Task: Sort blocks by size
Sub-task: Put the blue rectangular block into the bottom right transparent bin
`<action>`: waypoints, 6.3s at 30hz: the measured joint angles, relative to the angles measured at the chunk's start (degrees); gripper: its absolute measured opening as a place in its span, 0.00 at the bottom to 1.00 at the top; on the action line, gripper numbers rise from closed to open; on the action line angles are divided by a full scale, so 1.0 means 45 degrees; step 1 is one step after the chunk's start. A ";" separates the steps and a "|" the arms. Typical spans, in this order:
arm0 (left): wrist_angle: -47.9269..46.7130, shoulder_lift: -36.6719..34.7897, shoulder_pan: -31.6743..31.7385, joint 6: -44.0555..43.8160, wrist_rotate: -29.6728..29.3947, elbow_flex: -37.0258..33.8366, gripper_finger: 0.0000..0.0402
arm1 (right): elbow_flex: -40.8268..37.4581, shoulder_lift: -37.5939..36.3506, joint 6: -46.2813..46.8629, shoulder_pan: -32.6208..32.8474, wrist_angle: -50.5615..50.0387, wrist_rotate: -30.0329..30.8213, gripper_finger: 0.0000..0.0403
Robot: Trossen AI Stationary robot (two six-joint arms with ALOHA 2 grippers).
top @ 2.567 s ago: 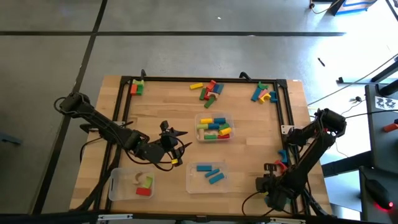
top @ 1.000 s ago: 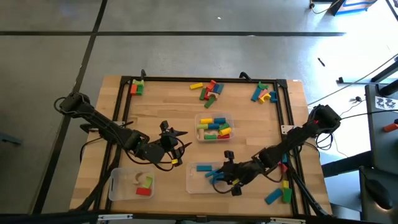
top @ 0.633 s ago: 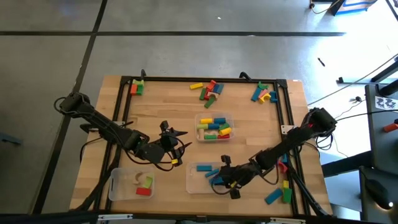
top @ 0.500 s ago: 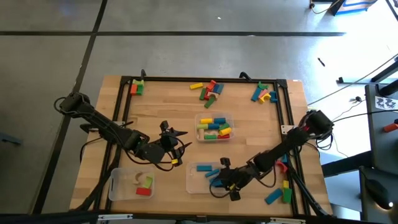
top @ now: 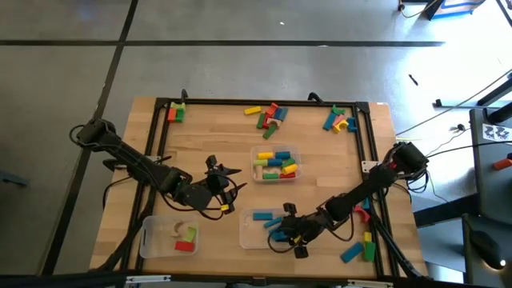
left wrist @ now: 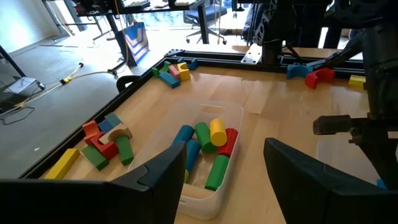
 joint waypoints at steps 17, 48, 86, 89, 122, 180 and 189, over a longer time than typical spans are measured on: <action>-0.0005 0.0000 -0.0002 0.0000 0.0002 0.0000 0.52 | 0.0010 -0.2060 0.1010 0.0001 -0.0980 -0.2337 0.53; -0.0034 0.0000 0.0000 -0.0204 0.0000 0.0000 0.52 | 0.0015 -0.4187 1.3253 0.6235 -0.9544 -0.2213 0.53; -0.0063 0.0000 0.0010 -0.0214 -0.0002 0.0000 0.52 | 0.0044 -0.0632 0.9026 0.8103 -0.9719 0.0033 0.53; -0.0063 0.0000 0.0010 -0.0204 -0.0003 0.0000 0.52 | 0.0039 -0.0627 0.8594 0.8102 -0.9721 0.0063 0.51; -0.0068 0.0000 0.0010 -0.0238 -0.0003 0.0000 0.52 | 0.1596 -0.1244 0.7364 0.5888 -0.9706 0.1395 0.16; -0.0078 0.0000 0.0005 -0.0097 -0.0003 0.0000 0.52 | 0.3789 0.1977 0.0651 0.0301 -0.4658 0.1993 0.24; -0.0080 0.0000 0.0008 -0.0097 0.0002 0.0000 0.52 | 0.3789 0.1914 0.0631 0.0070 -0.4689 0.1049 0.44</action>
